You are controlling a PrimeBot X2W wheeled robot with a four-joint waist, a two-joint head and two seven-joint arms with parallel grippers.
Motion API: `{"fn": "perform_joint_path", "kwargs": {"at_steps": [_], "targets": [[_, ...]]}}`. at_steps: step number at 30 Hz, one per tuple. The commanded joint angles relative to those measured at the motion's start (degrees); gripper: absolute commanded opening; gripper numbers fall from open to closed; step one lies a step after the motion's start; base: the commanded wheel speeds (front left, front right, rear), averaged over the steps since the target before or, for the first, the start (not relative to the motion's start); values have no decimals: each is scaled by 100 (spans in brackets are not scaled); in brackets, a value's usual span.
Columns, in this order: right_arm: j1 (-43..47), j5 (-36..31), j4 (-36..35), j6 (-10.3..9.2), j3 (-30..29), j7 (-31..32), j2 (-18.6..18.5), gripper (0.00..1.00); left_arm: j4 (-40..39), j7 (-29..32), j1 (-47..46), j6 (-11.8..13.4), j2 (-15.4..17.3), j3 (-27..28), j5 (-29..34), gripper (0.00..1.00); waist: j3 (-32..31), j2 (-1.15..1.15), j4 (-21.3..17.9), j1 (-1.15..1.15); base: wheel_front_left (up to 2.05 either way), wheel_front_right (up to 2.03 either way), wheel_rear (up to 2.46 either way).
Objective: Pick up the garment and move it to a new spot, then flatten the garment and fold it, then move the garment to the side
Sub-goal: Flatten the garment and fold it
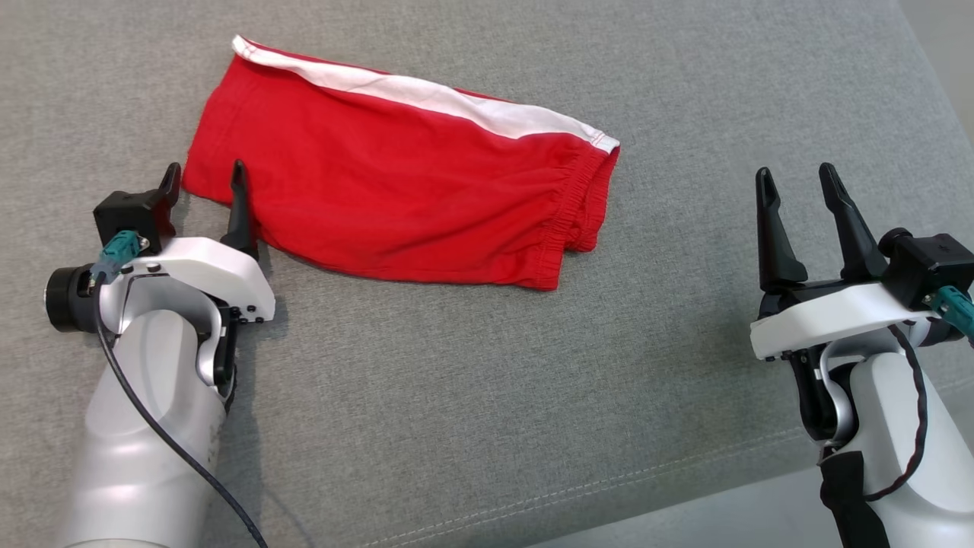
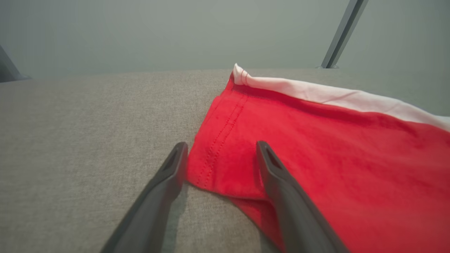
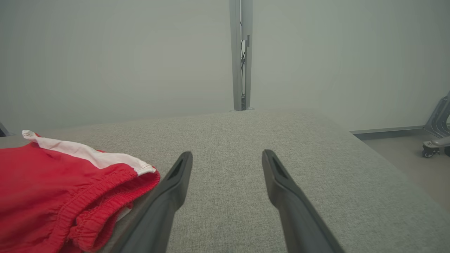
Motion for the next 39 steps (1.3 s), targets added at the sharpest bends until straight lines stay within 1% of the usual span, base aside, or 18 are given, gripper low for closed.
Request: {"fn": "perform_joint_path", "kwargs": {"at_steps": [1,10,13,18,19,20,21,22,28,31,35,39], "targets": [[61,44,-125,25,115,-64,14,100,-100,-33,-127,-34,187,154,-14,100,46,0,-47,0,0,0,0],[76,199,-86,25,211,-64,40,100,461,-33,-524,37,331,295,-32,100,200,0,-227,0,0,0,0],[73,249,-59,25,237,-64,44,100,757,-33,-647,-18,330,248,-25,100,208,0,-232,0,0,0,0],[33,334,-20,25,340,-64,47,100,1307,-5,-829,-177,237,97,-5,100,187,0,-204,0,0,0,0],[24,353,-16,25,363,-64,47,100,1411,20,-866,-213,214,65,-1,96,184,0,-197,0,0,0,0],[16,374,-8,25,382,-64,47,100,1505,40,-900,-250,190,42,-7,53,179,0,-191,0,0,0,0],[7,393,-4,25,401,-64,47,100,1576,38,-930,-280,170,8,1,40,172,0,-185,0,0,0,0],[-1,409,-2,25,415,-64,48,100,1632,34,-955,-305,152,-20,6,0,166,0,-178,0,0,0,0],[41,474,53,25,415,-64,48,100,1796,-7,-991,-398,82,-113,-9,0,35,0,-97,0,0,0,0],[91,509,92,25,408,-64,48,100,1717,-25,-912,-362,82,-79,-55,0,-74,0,-50,0,0,0,0],[178,563,142,25,430,-64,48,100,1376,-30,-654,-301,89,-5,-105,0,-268,0,38,0,0,0,0],[267,614,228,25,437,-64,48,100,1099,-31,-278,-272,-2,61,-170,0,-513,0,166,0,0,0,0]]}}
